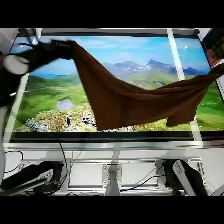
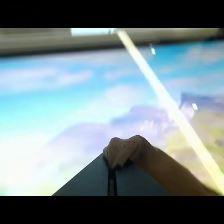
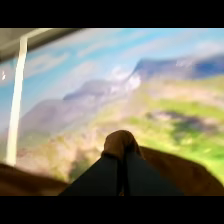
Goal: Fold the clothes and pants, and hang the long-sleeved shirts on hangers.
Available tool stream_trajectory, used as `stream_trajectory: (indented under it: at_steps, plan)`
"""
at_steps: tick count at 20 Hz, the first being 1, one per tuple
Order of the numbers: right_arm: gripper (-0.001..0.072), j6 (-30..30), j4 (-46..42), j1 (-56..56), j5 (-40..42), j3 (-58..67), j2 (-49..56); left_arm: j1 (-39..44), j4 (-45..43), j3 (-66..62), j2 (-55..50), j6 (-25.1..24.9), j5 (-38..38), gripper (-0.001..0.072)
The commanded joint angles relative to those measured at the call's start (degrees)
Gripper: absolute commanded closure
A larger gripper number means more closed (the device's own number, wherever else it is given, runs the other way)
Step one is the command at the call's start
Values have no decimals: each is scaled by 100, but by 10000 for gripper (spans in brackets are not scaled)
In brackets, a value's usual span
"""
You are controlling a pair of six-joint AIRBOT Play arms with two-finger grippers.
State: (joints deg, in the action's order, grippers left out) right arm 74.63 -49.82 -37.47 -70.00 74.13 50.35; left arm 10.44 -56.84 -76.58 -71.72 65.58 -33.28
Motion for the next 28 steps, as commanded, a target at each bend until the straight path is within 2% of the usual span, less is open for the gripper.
stream_trajectory:
  at_steps: [1,4,7,11,12,14,15,18,20,22,25,26,28]
  plan:
    - [695,-13,114,24,525,9,1733,236,140,0,-1193,90,376,694]
    - [695,-15,507,232,1134,11,2881,452,584,-2,-1703,90,1182,694]
    - [694,-17,629,686,1768,11,3416,634,656,0,-1816,90,2031,693]
    - [693,-20,625,1115,3276,22,3464,660,656,-2,-1812,92,2236,684]
    - [629,-20,605,1121,3486,26,3464,660,656,-2,-1812,92,2236,587]
    - [245,-20,492,1086,3735,26,3467,660,654,-2,-1810,92,2236,52]
    - [233,-15,387,1060,3792,28,3464,643,647,-2,-1805,90,2234,-13]
    - [238,17,74,730,3755,28,3473,535,634,-2,-1676,92,2135,-13]
    - [307,116,-160,393,3442,35,3543,424,632,-2,-1471,90,1805,-13]
    - [306,-87,-389,15,2439,236,3888,238,632,-2,-1228,90,1040,-12]
    - [305,-944,-448,-175,623,905,4763,-4,634,-2,-1023,92,59,-12]
    - [305,-1036,-544,-175,251,1130,5038,-63,634,-2,-1001,92,-173,-12]
    - [305,-1038,-848,-175,96,1423,5379,-109,632,-2,-999,90,-413,-11]
